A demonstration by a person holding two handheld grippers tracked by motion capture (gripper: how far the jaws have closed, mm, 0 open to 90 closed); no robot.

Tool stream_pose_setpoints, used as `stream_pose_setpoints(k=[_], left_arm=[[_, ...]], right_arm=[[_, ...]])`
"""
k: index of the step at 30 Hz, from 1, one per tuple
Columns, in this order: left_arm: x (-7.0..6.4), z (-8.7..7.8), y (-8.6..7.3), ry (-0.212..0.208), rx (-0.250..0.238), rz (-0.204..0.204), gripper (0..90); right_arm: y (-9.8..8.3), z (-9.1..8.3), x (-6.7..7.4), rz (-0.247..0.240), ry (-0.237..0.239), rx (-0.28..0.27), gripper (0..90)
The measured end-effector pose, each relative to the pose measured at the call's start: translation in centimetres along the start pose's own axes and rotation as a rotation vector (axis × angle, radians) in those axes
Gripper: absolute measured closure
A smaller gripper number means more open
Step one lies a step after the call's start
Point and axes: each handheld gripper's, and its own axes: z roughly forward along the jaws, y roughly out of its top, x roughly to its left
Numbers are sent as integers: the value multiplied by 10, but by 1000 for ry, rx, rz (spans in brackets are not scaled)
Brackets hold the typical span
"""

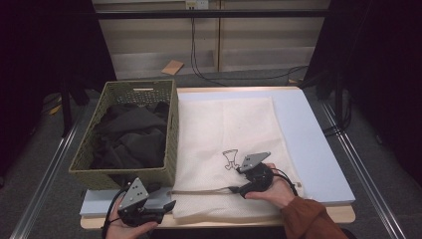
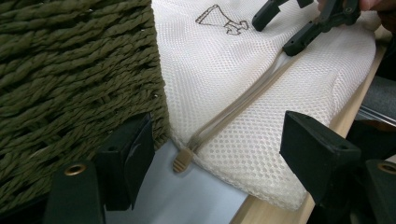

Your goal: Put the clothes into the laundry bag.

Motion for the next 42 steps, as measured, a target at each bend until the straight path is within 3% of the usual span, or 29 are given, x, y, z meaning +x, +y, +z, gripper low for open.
stream_pose_setpoints(k=[5, 9, 14, 17, 19, 22, 26, 30, 32, 36, 38, 42], left_arm=[[-1, -1, 0, 1, 5, 5, 268], [-2, 0, 0, -8, 13, 18, 277], [-2, 1, 0, -5, 6, 8, 281], [-2, 0, 0, -1, 9, 15, 281], [-2, 0, 0, -6, 9, 17, 280], [-2, 0, 0, -9, 3, 18, 280], [-2, -1, 0, -2, 5, 23, 279], [-3, -3, 0, 8, 2, 11, 278], [-2, -5, -1, 8, 3, 20, 278], [-2, -7, -2, 14, -7, 5, 276], [-1, -11, -2, 23, -34, -3, 273], [-1, -13, -3, 24, -31, -2, 257]], right_arm=[[0, -1, 0, 4, -5, 7, 301], [1, -4, -6, 72, -55, -9, 571], [2, -4, -14, 88, -37, -7, 679], [2, -4, -16, 76, -31, -5, 687], [1, -4, -16, 40, -32, -13, 687], [-2, -4, -17, 42, -34, -26, 706], [-1, -4, -21, 78, -31, -32, 829], [1, -2, -24, 104, -10, -27, 853], [3, -3, -24, 128, -24, -13, 867], [4, -2, -27, 162, -11, -29, 871], [5, -6, -30, 194, 12, -68, 872], [6, -10, -29, 200, 2, -82, 872]])
